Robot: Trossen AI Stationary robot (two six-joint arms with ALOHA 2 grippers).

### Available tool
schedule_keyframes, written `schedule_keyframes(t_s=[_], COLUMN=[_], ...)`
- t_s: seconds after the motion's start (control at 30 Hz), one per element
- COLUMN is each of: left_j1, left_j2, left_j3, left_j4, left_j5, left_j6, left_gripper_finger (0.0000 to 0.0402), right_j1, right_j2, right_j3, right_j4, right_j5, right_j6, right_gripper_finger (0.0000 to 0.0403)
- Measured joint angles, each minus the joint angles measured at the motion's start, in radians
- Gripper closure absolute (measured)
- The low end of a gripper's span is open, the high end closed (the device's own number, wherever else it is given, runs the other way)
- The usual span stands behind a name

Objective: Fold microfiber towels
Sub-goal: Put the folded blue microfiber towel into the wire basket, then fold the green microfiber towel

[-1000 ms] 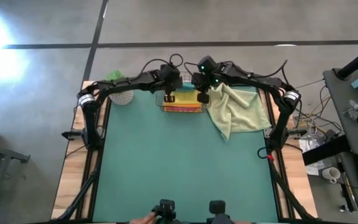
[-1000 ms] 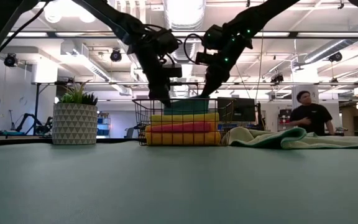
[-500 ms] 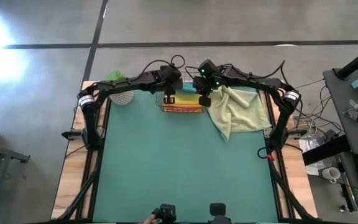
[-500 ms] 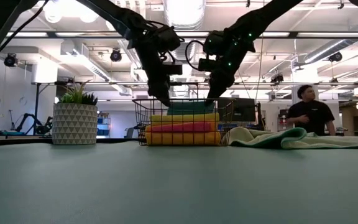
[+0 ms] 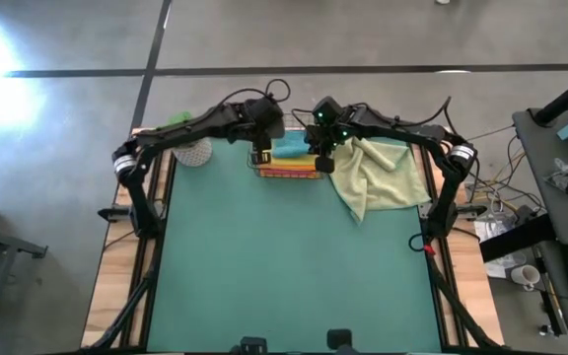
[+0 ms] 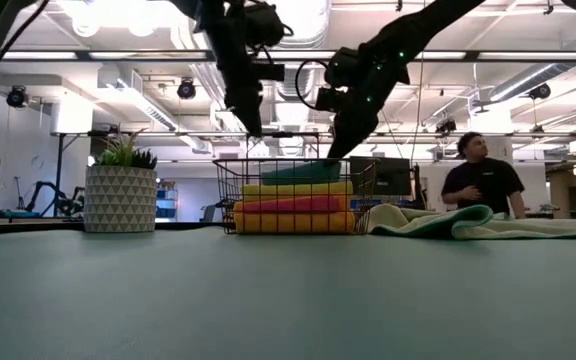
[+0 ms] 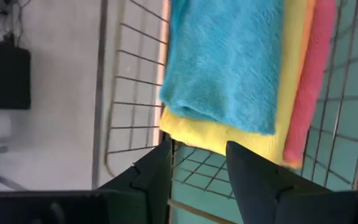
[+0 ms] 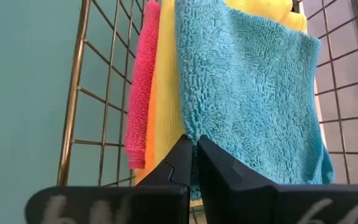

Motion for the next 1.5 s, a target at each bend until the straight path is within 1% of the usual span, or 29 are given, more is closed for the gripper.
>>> schedule_keyframes(t_s=[0.1, 0.17, 0.23, 0.47, 0.57, 0.67, 0.77, 0.87, 1.03, 1.2, 1.33, 1.5], left_j1=[0.000, 0.000, -0.002, -0.002, -0.002, -0.002, -0.002, -0.002, -0.006, -0.022, -0.045, -0.056], left_j2=[-0.033, -0.051, -0.062, -0.068, -0.068, -0.068, -0.071, -0.073, -0.074, -0.074, -0.074, -0.074], left_j3=[0.000, -0.001, -0.003, -0.004, -0.006, -0.006, -0.006, -0.008, -0.010, -0.012, -0.023, -0.029], left_j4=[0.003, 0.005, 0.006, 0.008, 0.007, 0.006, -0.016, -0.053, -0.110, -0.124, -0.124, -0.123], left_j5=[0.000, 0.000, 0.000, 0.000, 0.000, 0.000, 0.000, 0.001, 0.000, 0.001, 0.001, 0.001], left_j6=[-0.057, -0.085, -0.107, -0.112, -0.115, -0.148, -0.200, -0.237, -0.293, -0.357, -0.367, -0.363], left_gripper_finger=[0.0265, 0.0265, 0.0265, 0.0265, 0.0265, 0.0265, 0.0265, 0.0265, 0.0265, 0.0265, 0.0265, 0.0265], right_j1=[0.008, 0.014, 0.018, 0.023, 0.022, 0.009, -0.009, -0.023, -0.028, -0.028, -0.027, -0.008], right_j2=[0.000, 0.000, 0.000, -0.004, -0.012, -0.032, -0.065, -0.111, -0.201, -0.314, -0.417, -0.545], right_j3=[0.000, 0.000, 0.000, 0.010, 0.045, 0.070, 0.071, 0.060, -0.012, -0.147, -0.280, -0.459], right_j4=[0.000, -0.005, -0.013, -0.036, -0.097, -0.191, -0.293, -0.385, -0.408, -0.405, -0.373, -0.288], right_j5=[-0.002, -0.004, -0.007, -0.008, -0.006, -0.003, 0.000, -0.001, -0.004, -0.004, -0.003, 0.000], right_j6=[-0.001, 0.005, 0.019, 0.046, 0.048, 0.070, 0.092, 0.094, 0.127, 0.215, 0.330, 0.519], right_gripper_finger=[0.0392, 0.0383, 0.0367, 0.0291, 0.0267, 0.0256, 0.0254, 0.0261, 0.0285, 0.0302, 0.0313, 0.0325])
